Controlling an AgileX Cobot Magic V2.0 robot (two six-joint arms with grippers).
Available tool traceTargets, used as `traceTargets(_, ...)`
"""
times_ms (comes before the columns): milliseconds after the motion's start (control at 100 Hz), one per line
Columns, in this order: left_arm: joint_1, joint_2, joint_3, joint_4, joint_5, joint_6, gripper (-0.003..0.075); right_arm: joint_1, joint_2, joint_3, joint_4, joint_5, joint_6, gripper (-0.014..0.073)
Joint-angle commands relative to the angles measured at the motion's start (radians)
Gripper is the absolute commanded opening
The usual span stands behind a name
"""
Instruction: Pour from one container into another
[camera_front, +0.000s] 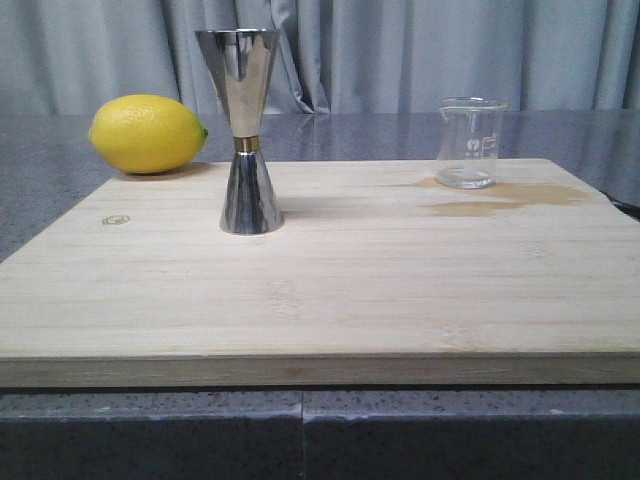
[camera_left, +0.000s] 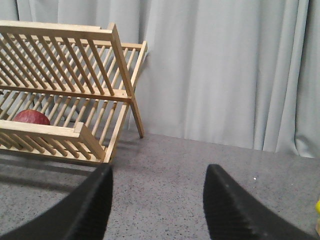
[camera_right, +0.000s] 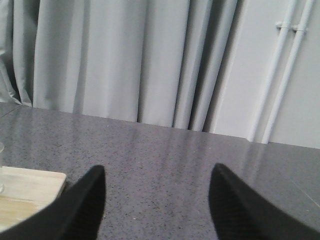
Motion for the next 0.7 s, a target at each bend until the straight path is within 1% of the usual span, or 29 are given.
traceTargets(0,0.0,0.011,-0.024,-0.015,0.028,-0.009,0.0267,-0.001,0.007,-0.02,-0.013,-0.069,-0.003,0.0253)
traceTargets(120,0.0,0.011,-0.024,-0.015,0.028,-0.009,0.013,-0.001,0.007,-0.02,-0.013,-0.069,-0.003,0.0059)
traceTargets(190,0.0,0.011,-0.024,-0.015,0.028,-0.009,0.0059,-0.001,0.007,-0.02,-0.013,-0.069,-0.003,-0.0028)
traceTargets(240,0.0,0.011,-0.022,-0.013,0.028,-0.009,0.0015,-0.001,0.007,-0.02,-0.013,-0.069,-0.003,-0.0073)
traceTargets(290,0.0,0.011,-0.019,-0.013,0.028,-0.009,-0.0018,-0.001,0.007,-0.02,-0.013,-0.069,-0.003,-0.0071)
traceTargets(690,0.0,0.011,-0.019,-0.013,0.03,-0.009,-0.0018,-0.001,0.007,-0.02,-0.013,-0.071,-0.003,-0.0071)
